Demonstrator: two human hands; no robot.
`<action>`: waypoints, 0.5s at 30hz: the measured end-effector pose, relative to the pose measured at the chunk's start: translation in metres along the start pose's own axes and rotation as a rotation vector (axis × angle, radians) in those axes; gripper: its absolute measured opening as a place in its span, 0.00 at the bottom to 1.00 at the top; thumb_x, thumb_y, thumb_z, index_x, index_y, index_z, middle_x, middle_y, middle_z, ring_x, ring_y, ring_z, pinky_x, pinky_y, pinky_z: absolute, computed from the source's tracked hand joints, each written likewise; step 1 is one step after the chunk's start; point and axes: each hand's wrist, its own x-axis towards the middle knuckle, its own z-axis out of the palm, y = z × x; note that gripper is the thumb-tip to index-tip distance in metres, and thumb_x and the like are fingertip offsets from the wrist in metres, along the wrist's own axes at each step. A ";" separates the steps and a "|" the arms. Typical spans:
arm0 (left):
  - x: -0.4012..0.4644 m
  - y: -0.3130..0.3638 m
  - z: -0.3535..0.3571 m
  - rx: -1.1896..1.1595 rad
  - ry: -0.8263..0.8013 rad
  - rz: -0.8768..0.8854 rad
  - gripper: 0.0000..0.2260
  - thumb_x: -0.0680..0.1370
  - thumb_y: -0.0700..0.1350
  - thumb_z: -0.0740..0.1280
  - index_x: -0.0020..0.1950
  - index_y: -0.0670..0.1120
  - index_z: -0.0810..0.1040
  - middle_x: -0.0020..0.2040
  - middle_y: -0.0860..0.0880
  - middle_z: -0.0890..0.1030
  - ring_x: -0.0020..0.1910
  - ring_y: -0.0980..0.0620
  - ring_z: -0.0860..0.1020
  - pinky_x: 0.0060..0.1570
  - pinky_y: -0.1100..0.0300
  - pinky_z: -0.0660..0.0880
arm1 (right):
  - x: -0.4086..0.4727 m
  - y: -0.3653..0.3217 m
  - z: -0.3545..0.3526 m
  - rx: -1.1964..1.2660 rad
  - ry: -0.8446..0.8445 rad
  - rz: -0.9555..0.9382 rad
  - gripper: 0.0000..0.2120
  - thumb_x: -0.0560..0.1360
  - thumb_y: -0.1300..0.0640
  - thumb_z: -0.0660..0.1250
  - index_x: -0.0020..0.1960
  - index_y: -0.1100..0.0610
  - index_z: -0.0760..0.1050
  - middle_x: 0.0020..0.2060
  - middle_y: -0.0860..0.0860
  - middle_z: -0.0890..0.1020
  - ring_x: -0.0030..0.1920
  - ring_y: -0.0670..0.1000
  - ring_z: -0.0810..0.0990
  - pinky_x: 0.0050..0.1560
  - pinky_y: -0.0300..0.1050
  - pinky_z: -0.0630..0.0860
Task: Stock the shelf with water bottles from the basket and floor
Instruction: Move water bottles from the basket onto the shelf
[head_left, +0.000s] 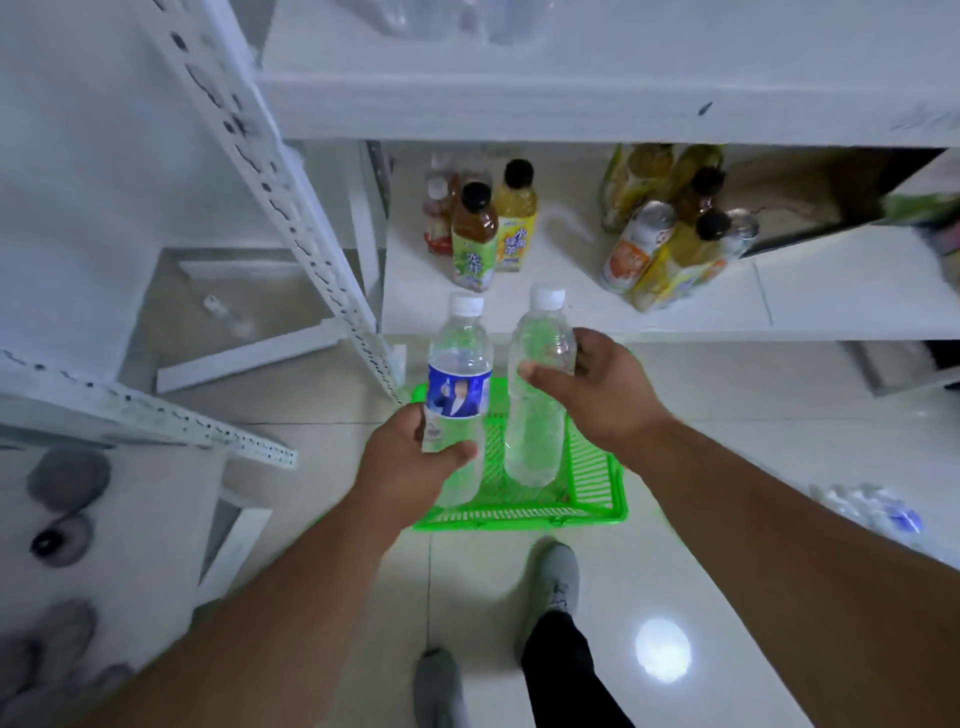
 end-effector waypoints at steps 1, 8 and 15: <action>-0.020 0.017 -0.011 -0.008 -0.004 0.031 0.14 0.69 0.42 0.78 0.52 0.48 0.80 0.44 0.54 0.85 0.41 0.61 0.82 0.42 0.67 0.74 | -0.019 -0.025 -0.010 0.000 -0.001 -0.028 0.15 0.69 0.50 0.78 0.52 0.55 0.81 0.44 0.47 0.87 0.46 0.48 0.86 0.54 0.54 0.81; -0.139 0.118 -0.064 -0.036 -0.004 0.225 0.13 0.69 0.43 0.78 0.51 0.50 0.80 0.44 0.56 0.85 0.42 0.63 0.82 0.44 0.68 0.75 | -0.146 -0.164 -0.069 0.001 0.100 -0.191 0.13 0.70 0.51 0.78 0.52 0.51 0.82 0.44 0.44 0.87 0.46 0.43 0.85 0.54 0.49 0.81; -0.208 0.171 -0.094 -0.047 -0.017 0.355 0.15 0.69 0.45 0.78 0.53 0.52 0.79 0.46 0.55 0.86 0.47 0.56 0.83 0.53 0.53 0.79 | -0.234 -0.229 -0.110 0.010 0.237 -0.264 0.12 0.70 0.49 0.78 0.51 0.49 0.81 0.43 0.41 0.86 0.44 0.36 0.83 0.47 0.37 0.75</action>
